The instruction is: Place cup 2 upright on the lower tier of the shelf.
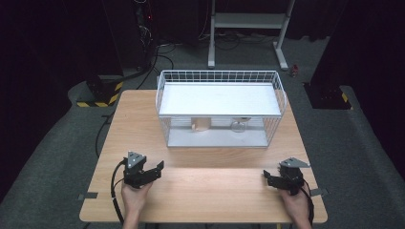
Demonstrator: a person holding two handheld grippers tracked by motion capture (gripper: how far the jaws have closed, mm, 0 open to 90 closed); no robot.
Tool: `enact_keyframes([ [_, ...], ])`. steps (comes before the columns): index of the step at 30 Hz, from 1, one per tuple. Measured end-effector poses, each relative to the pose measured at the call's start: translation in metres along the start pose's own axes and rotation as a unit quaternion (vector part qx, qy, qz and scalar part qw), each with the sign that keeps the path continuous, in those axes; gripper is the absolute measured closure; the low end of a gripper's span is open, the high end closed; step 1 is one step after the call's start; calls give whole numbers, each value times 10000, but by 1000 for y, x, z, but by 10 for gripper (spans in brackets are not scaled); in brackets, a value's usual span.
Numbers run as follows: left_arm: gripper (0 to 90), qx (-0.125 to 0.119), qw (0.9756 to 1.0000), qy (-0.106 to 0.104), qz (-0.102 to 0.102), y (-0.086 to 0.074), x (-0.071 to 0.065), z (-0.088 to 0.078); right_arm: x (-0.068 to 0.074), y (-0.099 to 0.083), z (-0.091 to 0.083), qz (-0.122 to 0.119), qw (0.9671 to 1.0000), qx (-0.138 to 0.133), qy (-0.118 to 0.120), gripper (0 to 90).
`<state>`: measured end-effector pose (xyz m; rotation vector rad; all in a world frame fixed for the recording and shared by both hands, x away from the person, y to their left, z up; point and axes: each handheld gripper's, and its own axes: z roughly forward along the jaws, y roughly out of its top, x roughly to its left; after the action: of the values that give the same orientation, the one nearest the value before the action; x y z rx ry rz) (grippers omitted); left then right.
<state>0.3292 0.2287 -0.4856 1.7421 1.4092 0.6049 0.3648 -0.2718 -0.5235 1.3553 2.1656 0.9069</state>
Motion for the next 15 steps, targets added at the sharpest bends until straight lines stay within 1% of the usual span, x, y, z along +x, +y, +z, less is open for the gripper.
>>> enact_keyframes([
  [2, 254, 30, 10000, -4, -28, -2, 1, 1, 0, 0, 0, 10, 10000, 6, -1, 228],
  [6, 253, 120, 9999, 63, 23, -6, 1, 3, 0, 0, 0, -3, 10000, 3, 0, 227],
  [7, 253, 128, 9999, 51, -19, -6, 1, 4, 0, 0, 0, 0, 10000, 1, 1, 227],
  [12, 253, 194, 9998, 107, 6, -10, 2, 7, 0, 0, 0, 0, 10000, 1, 0, 228],
  [15, 254, 205, 9997, 124, -27, -12, 2, 10, 0, 0, 0, 0, 10000, 0, 1, 227],
])
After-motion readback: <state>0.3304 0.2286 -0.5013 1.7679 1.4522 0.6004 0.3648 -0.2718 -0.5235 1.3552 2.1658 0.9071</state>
